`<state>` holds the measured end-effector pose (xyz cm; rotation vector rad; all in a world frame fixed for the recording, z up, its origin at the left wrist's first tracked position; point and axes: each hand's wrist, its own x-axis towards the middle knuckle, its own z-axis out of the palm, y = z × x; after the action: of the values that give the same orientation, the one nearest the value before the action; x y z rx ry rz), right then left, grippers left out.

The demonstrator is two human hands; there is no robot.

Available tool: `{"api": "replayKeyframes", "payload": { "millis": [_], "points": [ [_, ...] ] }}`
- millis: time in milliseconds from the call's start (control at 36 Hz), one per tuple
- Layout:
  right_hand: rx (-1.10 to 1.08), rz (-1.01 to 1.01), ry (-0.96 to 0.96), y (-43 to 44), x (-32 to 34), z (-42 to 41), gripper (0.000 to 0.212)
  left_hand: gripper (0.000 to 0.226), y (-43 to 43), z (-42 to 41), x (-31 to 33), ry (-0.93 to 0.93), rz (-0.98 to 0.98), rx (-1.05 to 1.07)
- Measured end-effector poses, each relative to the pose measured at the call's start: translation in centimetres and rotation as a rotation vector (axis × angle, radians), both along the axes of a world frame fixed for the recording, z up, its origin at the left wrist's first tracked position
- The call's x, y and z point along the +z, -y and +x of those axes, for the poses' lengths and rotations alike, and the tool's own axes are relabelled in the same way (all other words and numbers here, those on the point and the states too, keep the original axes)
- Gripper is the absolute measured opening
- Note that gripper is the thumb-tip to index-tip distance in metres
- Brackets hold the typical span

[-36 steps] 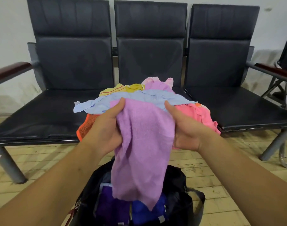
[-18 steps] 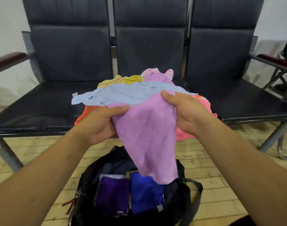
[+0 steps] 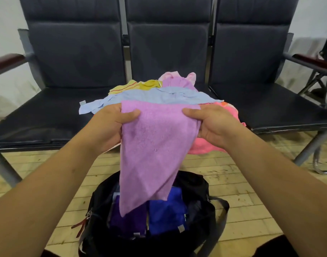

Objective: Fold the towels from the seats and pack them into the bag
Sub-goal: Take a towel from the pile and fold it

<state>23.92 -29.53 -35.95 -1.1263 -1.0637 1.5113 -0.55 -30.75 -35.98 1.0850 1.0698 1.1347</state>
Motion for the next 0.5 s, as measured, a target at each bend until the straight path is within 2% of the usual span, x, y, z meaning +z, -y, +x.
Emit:
{"api": "replayKeyframes", "payload": {
  "millis": [83,139,194,278,361,444,500],
  "points": [
    [-0.087,0.061,0.12,0.0,-0.1,0.0,0.024,0.023,0.0,-0.7,0.2,-0.124,0.091,0.026],
    [-0.108,0.092,0.121,0.1,0.0,-0.1,0.015,0.022,0.1,-0.9,0.1,-0.241,0.163,0.065],
    [-0.105,0.109,0.078,-0.1,0.1,-0.4,0.01,0.023,0.2,-1.1,0.0,-0.267,0.192,0.094],
    [-0.079,0.109,-0.004,-0.5,0.2,-0.5,0.026,0.022,0.2,-1.1,-0.3,-0.205,0.194,0.102],
    [-0.124,0.124,0.007,-0.5,0.3,-0.5,0.042,0.021,0.1,-1.3,-0.4,-0.18,0.181,0.117],
    [-0.189,0.2,0.121,-0.6,0.2,0.0,0.049,0.025,-0.1,-1.6,-0.5,-0.255,0.21,0.174],
    [-0.167,0.264,0.233,-0.6,0.2,0.3,0.044,0.021,0.0,-1.6,-0.4,-0.304,0.231,0.257]
  ]
}}
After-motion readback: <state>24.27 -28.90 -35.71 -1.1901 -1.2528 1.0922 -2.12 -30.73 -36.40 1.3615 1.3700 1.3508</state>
